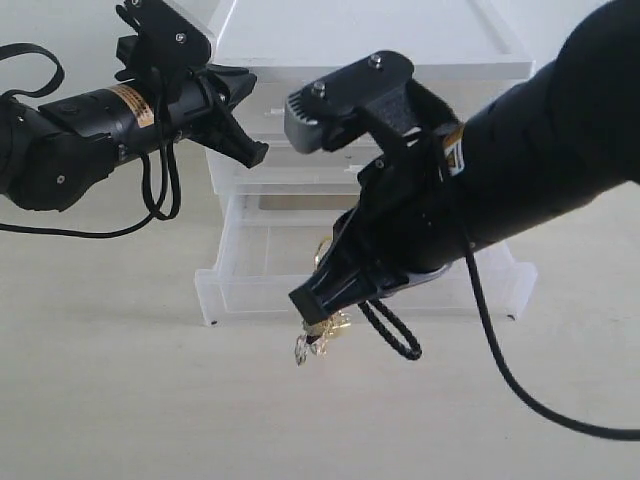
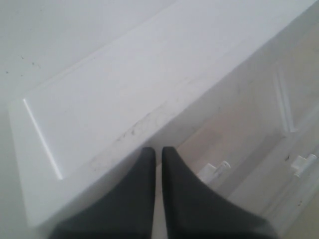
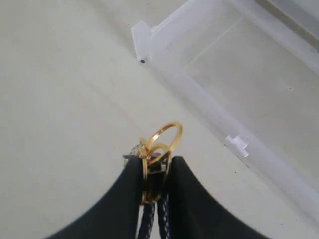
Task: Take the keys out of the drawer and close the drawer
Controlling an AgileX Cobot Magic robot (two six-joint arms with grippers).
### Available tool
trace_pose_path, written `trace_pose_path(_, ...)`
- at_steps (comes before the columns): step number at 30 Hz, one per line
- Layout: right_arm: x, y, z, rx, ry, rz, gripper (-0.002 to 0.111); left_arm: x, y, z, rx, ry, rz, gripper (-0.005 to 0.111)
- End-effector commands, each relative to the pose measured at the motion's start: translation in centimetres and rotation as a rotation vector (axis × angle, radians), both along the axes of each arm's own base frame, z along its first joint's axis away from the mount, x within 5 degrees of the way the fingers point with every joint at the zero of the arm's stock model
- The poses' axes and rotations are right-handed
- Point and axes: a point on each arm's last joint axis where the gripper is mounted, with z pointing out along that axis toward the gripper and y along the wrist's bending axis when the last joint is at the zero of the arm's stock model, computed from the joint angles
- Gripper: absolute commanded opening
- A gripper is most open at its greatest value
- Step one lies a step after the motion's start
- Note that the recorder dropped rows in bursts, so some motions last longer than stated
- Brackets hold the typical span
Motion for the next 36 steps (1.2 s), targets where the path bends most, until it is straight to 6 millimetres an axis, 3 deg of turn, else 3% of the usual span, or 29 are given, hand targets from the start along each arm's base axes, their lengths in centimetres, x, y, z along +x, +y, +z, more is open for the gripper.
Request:
trace_pose_path(1,-0.4,-0.2,-0.7,0.010,-0.013,-0.005,0.000,0.1,0.0,0.1,-0.004,-0.009,0.003,0.004)
trace_pose_path(6,-1.0,-1.0,-2.8,-0.025,0.013,-0.011,0.000,0.1,0.0,0.1,-0.004,-0.009,0.003,0.004)
trace_pose_path(8,-1.1,-1.1,-3.5,-0.037,0.004,-0.001,0.006,0.1,0.0,0.1,-0.004,-0.009,0.003,0.004)
trace_pose_path(14,-0.5,-0.5,-5.3,-0.076,0.036,-0.002,0.061,0.1,0.0,0.1,-0.004,-0.009,0.003,0.004)
trace_pose_path(16,-0.4,-0.6,-5.3,-0.072,0.033,-0.013,0.054,0.1,0.0,0.1,-0.004,-0.009,0.003,0.004)
trace_pose_path(20,0.3,-1.4,-3.8,-0.197,0.015,-0.072,0.017,0.1,0.0,0.1,-0.004,-0.009,0.003,0.004)
trace_pose_path(23,0.9,-2.3,-3.5,-0.274,-0.037,-0.149,-0.001,0.1,0.0,0.1,-0.005,-0.011,0.003,0.004)
trace_pose_path(28,1.7,-2.1,-3.3,-0.203,-0.113,-0.193,0.000,0.0,0.0,0.6,-0.007,-0.018,0.004,0.004)
trace_pose_path(36,1.8,-1.8,-3.5,-0.169,-0.093,-0.203,0.000,0.0,0.1,0.2,0.016,0.017,0.011,0.007)
